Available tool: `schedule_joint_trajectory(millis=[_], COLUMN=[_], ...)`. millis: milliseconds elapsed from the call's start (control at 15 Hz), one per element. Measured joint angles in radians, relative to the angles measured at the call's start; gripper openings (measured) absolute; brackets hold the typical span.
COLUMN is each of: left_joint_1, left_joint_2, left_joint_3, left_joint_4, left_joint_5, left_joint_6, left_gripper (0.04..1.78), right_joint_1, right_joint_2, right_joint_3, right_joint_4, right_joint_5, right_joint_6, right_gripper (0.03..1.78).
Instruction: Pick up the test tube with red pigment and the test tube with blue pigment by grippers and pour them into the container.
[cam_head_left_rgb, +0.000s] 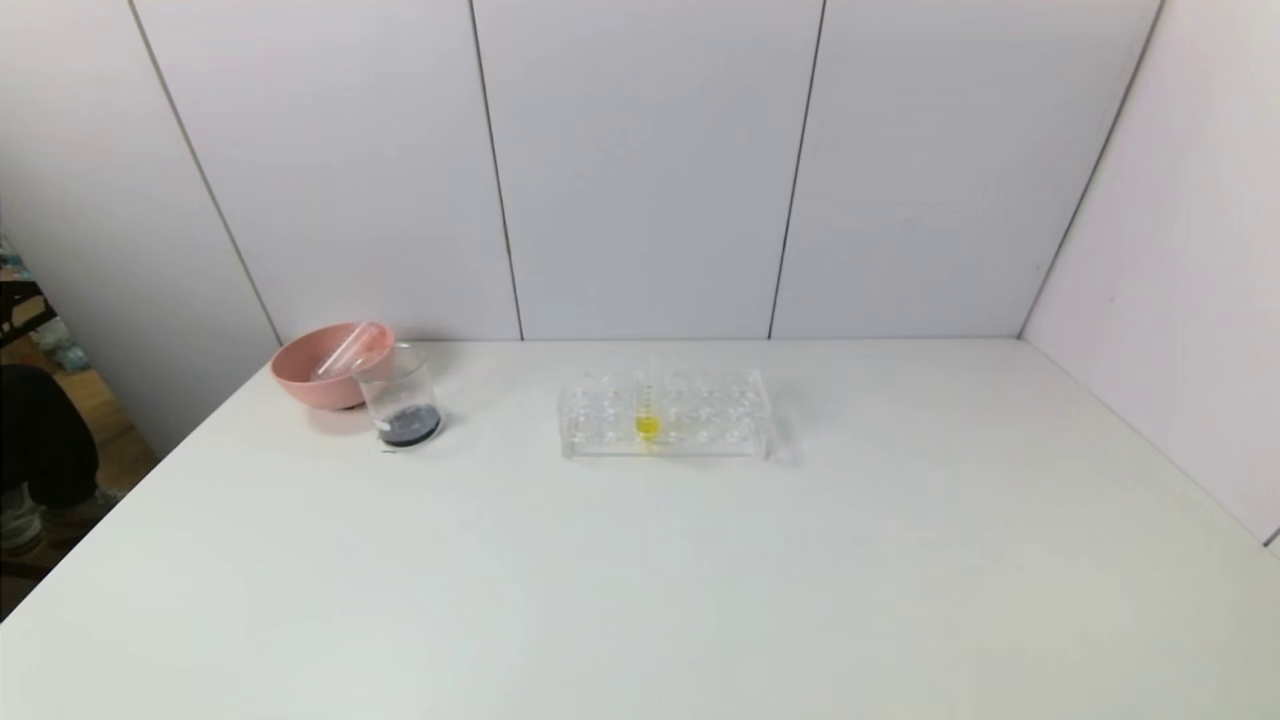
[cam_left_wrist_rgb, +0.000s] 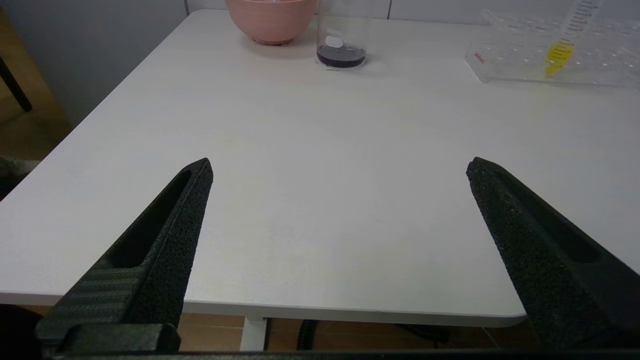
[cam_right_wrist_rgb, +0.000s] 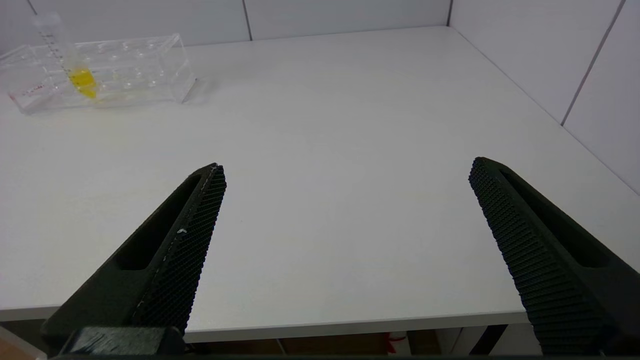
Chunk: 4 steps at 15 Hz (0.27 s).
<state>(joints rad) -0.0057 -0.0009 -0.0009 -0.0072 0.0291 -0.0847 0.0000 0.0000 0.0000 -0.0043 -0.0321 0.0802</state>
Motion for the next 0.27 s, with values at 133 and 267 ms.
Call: schedule_joint_trajectory(millis=[133,267], left_joint_1=[0.000,0.000], left_joint_2=[0.000,0.000], left_joint_3=[0.000,0.000], left_joint_4=[0.000,0.000], left_joint_5=[0.000,0.000], left_joint_6=[0.000,0.000], left_gripper=[1.78,1.78], right_joint_1=[0.000,0.000], right_joint_2=[0.000,0.000], right_joint_3=[0.000,0.000], right_joint_4=[0.000,0.000], right_joint_5=[0.000,0.000], right_joint_6=[0.000,0.000], right_gripper=[1.77,1.77])
